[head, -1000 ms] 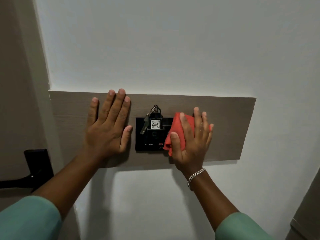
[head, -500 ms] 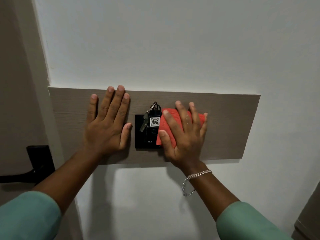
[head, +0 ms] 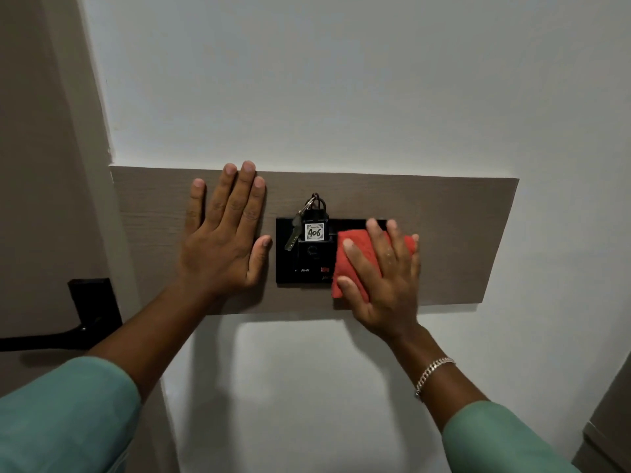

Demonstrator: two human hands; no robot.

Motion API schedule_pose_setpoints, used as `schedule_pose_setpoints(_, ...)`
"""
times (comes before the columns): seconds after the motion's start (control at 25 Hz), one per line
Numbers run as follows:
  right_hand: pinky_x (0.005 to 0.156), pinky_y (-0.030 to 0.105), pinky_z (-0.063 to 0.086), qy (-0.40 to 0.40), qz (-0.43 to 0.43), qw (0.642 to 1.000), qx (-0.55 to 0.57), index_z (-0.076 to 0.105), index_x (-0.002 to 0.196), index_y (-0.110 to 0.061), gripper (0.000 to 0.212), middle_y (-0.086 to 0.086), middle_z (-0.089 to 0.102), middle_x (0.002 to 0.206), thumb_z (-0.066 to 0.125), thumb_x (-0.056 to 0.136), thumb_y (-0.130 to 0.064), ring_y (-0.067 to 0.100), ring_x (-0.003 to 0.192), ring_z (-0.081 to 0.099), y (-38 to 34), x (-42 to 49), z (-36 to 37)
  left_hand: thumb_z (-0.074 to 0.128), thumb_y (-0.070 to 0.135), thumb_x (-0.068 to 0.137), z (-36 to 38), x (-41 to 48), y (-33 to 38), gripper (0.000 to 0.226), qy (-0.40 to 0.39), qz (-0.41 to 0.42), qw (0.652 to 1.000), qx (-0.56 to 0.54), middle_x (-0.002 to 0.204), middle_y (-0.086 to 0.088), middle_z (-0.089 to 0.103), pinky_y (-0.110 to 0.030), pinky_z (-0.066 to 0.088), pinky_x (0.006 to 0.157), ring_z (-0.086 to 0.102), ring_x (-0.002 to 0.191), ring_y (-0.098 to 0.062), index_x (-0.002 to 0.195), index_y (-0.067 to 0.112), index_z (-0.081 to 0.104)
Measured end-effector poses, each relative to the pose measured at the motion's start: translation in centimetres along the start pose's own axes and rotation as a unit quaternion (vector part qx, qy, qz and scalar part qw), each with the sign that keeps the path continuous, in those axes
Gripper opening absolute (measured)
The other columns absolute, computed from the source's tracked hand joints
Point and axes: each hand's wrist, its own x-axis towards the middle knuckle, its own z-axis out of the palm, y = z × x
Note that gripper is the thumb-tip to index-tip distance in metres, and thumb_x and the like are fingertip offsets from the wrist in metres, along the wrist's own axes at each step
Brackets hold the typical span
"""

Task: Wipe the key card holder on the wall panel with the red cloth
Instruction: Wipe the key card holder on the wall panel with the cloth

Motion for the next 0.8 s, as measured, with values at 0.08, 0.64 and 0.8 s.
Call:
schedule_pose_setpoints(0.08,0.120,0.063,0.021,0.024,0.094,0.995,0.008,0.043,0.144,-0.030,0.048,0.014,0.039,0.156,0.039,0.100,-0.049,0.034,0.150,0.028,-0.2,-0.3,0.4,0.030,0.043,0.095,0.0,0.0,0.1,0.074,0.002,-0.003,1.000,0.004,0.165,-0.012,0.006,-0.053,0.003,0.123,0.001,0.154,-0.027,0.157,0.007,0.013)
schedule_pose_setpoints(0.64,0.125,0.053,0.014,0.112,0.317,0.942,0.021,0.041,0.146,-0.039,0.046,0.004,0.036,0.161,0.035,0.103,-0.052,0.023,0.154,0.021,-5.1,3.6,2.1,0.029,0.044,0.096,0.2,0.0,0.0,0.074,0.000,0.001,1.000,-0.001,0.165,-0.016,0.015,-0.050,-0.003,0.124,-0.002,0.154,-0.026,0.157,0.007,0.011)
schedule_pose_setpoints(0.8,0.118,0.067,0.019,0.037,0.058,0.997,-0.033,0.047,0.143,-0.029,0.048,0.015,0.045,0.152,0.041,0.100,-0.050,0.038,0.147,0.031,-2.8,0.3,1.4,0.031,0.044,0.095,0.1,0.0,-0.1,0.075,0.002,0.003,1.000,-0.009,0.166,-0.015,0.014,-0.051,-0.003,0.124,-0.002,0.154,-0.026,0.157,0.007,0.011)
